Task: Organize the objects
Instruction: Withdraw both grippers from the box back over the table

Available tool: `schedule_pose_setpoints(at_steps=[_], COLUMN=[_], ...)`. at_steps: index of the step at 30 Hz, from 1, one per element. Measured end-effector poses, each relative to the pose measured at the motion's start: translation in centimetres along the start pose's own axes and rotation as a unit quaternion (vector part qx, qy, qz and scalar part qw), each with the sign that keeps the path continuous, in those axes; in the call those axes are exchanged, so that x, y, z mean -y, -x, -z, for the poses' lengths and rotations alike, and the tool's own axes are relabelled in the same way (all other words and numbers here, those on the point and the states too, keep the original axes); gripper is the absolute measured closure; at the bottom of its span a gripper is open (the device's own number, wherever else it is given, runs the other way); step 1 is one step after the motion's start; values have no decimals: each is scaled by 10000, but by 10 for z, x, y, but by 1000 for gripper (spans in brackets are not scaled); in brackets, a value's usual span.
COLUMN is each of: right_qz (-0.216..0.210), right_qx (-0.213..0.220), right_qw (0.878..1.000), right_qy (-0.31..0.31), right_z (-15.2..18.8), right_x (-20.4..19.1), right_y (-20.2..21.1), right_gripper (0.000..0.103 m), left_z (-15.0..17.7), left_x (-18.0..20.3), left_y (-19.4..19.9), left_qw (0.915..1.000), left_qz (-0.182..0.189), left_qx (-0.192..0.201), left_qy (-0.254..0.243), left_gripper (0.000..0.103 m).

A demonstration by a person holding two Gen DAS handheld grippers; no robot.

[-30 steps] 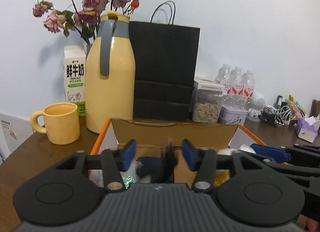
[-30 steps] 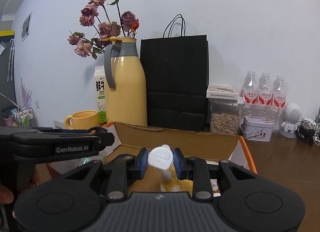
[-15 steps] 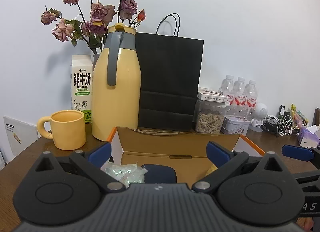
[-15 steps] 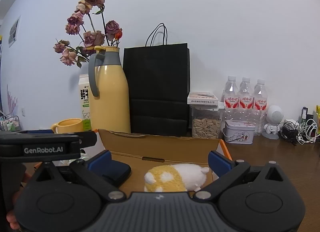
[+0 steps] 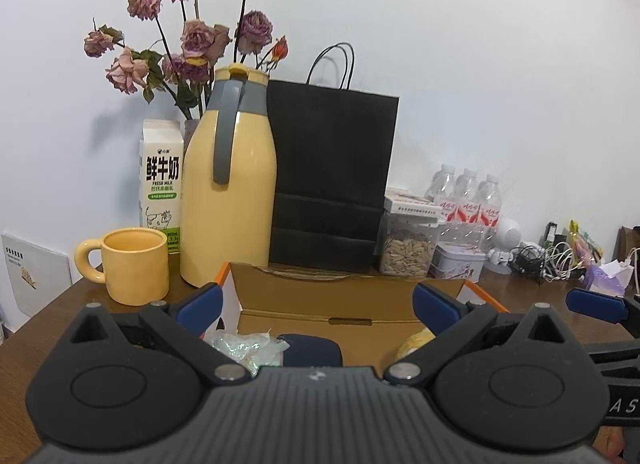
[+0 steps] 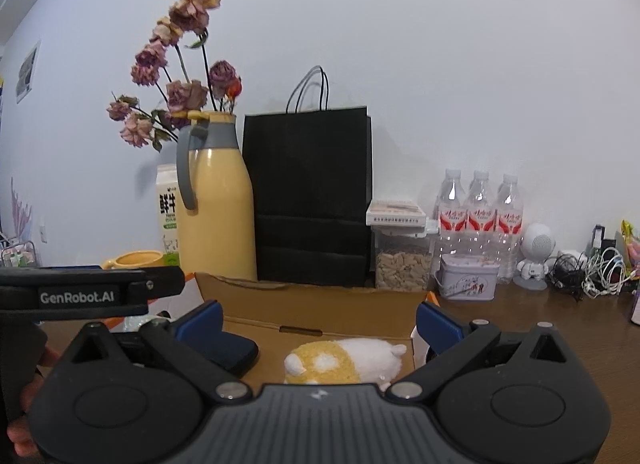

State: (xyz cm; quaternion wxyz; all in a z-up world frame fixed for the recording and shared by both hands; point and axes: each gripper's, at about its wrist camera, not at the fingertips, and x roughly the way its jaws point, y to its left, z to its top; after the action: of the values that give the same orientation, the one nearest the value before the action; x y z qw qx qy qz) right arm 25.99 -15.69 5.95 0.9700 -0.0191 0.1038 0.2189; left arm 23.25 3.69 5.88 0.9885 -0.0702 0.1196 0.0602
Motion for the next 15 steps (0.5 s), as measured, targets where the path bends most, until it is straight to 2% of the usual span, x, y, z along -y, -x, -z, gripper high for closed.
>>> schedule_pose_setpoints(at_steps=[8,15], right_qz=[-9,-75], right_qx=[169,-79], right_qw=[9999,9999], right_qy=[2,72], right_z=[-5,5], right_x=[2,2], right_y=[31,67], right_gripper=[0,0], left_z=[-6,1], left_x=[2,-1], left_y=[31,59], left_qw=[9997,9998], left_qz=[160,181], left_qx=[175,57], left_qy=[2,-115], left_gripper=[0,0])
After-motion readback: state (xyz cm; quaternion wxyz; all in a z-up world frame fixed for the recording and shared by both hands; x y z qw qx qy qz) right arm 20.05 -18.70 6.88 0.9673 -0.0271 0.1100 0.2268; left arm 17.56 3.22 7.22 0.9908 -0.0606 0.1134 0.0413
